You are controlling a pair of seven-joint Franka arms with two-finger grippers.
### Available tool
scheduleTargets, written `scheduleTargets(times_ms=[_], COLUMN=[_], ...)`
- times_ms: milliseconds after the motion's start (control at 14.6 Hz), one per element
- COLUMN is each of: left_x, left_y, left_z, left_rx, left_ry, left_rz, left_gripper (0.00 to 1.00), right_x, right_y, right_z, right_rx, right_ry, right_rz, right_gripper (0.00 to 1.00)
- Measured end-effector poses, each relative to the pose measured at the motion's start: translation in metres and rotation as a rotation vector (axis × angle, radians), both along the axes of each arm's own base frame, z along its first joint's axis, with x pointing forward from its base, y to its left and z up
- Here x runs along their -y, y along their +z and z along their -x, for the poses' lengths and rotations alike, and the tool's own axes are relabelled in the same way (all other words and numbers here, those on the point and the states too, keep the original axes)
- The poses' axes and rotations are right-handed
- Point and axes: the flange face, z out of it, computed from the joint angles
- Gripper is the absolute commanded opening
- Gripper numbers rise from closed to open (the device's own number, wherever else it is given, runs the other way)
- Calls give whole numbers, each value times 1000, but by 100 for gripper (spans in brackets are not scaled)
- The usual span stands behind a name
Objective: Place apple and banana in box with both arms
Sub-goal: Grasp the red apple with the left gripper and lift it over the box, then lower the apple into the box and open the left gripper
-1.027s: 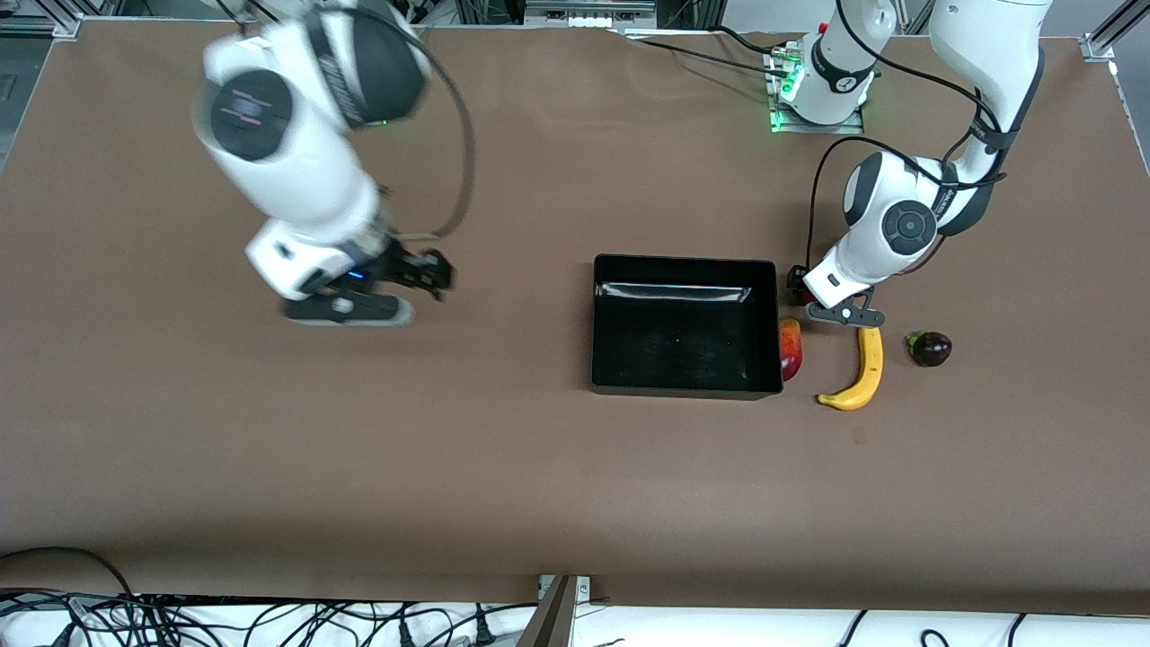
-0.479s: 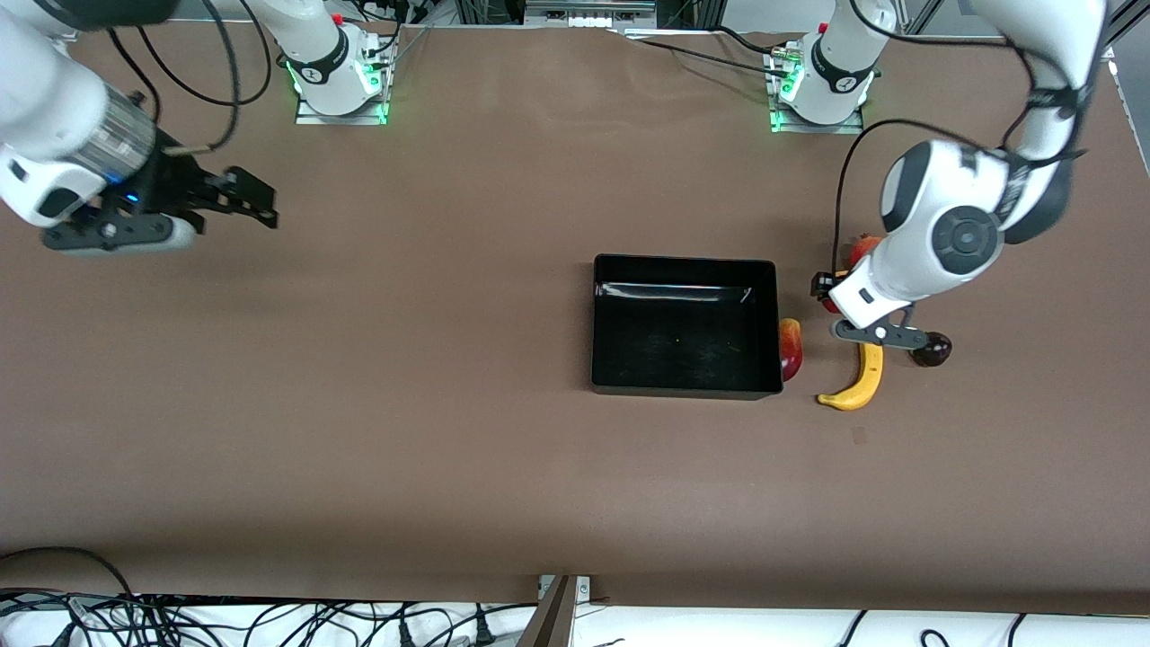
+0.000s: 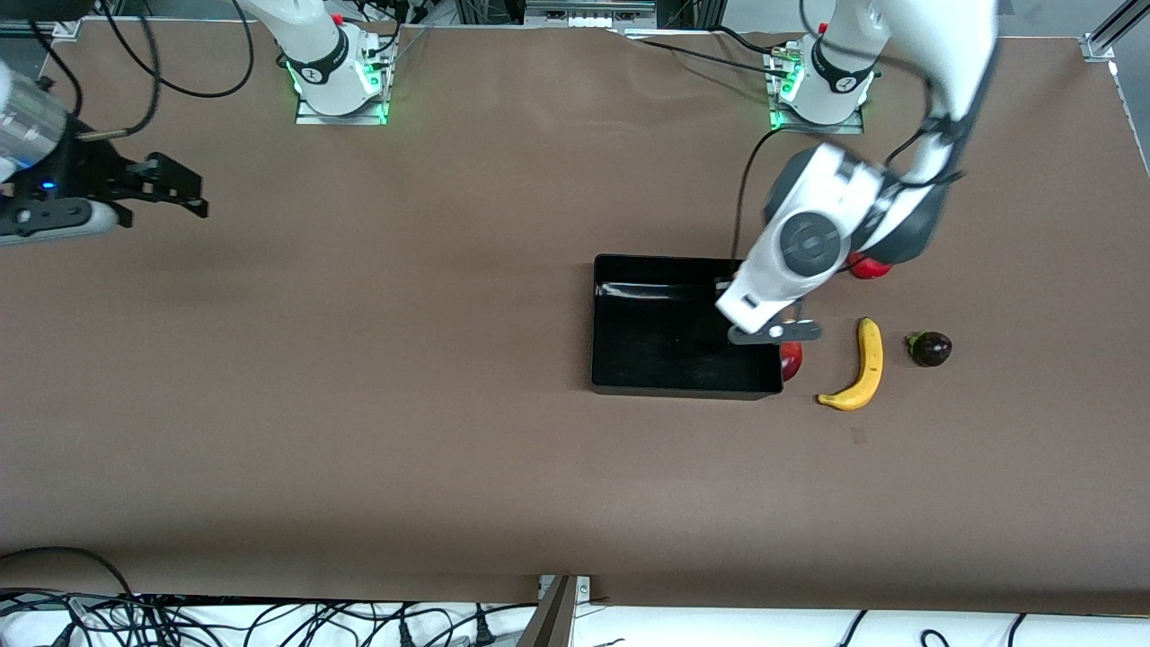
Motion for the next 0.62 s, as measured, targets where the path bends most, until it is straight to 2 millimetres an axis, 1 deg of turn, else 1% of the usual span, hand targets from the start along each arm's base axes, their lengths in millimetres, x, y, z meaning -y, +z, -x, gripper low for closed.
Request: scheduleTargets(times_ms=[68, 205, 274, 342, 411, 479, 548, 616], left_x=[2, 3, 2, 2, 1, 1, 1, 1], left_y=[-20, -43, -52, -60, -67, -72, -71, -65], left_z=[2, 6, 9, 12, 13, 14, 13, 8], left_rx=[-5, -26, -40, -55, -66, -72, -69, -60], left_ry=[-1, -4, -5, -5, -2, 5, 11, 15], left_rz=[3, -1, -6, -11, -15, -19, -20, -16], left_gripper=[16, 16, 27, 87, 100, 100, 100, 100], right_x=[7, 11, 9, 7, 4, 2, 1, 1], right_y=[0, 1, 2, 3, 4, 5, 7, 10], right_z=[0, 0, 1, 1, 1, 2, 1, 1], right_rx=[1, 2, 4, 6, 9, 13, 20, 30], right_ry=[4, 6, 8, 13, 18, 22, 25, 28], right_rz=[-1, -1, -1, -1, -1, -1, 4, 16], right_gripper=[100, 100, 100, 100, 100, 100, 100, 100])
